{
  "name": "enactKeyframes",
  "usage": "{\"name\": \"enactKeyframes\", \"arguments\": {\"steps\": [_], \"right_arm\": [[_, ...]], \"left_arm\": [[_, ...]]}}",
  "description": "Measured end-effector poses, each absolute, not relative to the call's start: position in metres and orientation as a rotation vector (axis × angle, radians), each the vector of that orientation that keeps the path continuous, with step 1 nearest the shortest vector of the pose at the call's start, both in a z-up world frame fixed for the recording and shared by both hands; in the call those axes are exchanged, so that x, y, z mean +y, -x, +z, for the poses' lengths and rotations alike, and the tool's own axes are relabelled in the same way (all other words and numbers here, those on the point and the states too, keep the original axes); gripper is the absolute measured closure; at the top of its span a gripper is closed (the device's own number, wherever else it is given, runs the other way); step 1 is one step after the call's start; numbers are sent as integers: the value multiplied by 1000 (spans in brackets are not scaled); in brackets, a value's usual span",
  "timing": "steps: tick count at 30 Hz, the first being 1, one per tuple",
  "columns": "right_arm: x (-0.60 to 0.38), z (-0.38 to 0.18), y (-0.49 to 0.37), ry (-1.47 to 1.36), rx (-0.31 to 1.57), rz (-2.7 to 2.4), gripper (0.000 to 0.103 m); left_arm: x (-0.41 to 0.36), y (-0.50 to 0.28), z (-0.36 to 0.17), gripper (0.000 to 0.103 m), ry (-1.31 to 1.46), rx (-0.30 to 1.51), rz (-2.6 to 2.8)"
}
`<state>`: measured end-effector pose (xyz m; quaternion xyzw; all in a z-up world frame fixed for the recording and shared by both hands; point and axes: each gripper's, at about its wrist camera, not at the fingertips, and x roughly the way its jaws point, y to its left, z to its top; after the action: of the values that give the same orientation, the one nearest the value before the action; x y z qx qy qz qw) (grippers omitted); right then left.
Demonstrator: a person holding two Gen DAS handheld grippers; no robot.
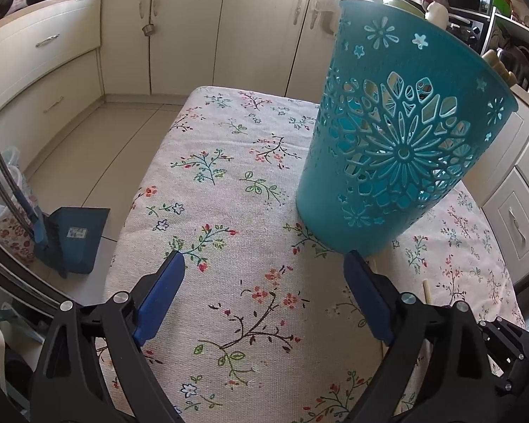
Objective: Organize utensils
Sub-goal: 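Move the right gripper to the sticks and close on one, then raise the stick with the right gripper and release it into the bin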
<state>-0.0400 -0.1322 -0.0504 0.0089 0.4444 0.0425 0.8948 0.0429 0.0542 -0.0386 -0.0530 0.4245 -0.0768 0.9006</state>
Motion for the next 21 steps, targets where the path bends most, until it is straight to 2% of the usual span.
{"name": "enactKeyframes", "arguments": {"steps": [1,4,10,14,21], "right_arm": [[-134,-51,39,-25,927,90,91],[-146,-50,36,-80,962,102,95],[-134,-50,37,-3,969,97,95],[-149,-43,37,-99,980,112,98],[-193,35,36,-339,801,172,98]], "left_arm": [[54,-43,-39,16,110,881,-160],[54,-44,-39,16,112,885,-162],[53,-45,-41,16,109,894,-165],[54,-45,-42,16,112,896,-166],[52,-46,-43,16,105,900,-168]]}}
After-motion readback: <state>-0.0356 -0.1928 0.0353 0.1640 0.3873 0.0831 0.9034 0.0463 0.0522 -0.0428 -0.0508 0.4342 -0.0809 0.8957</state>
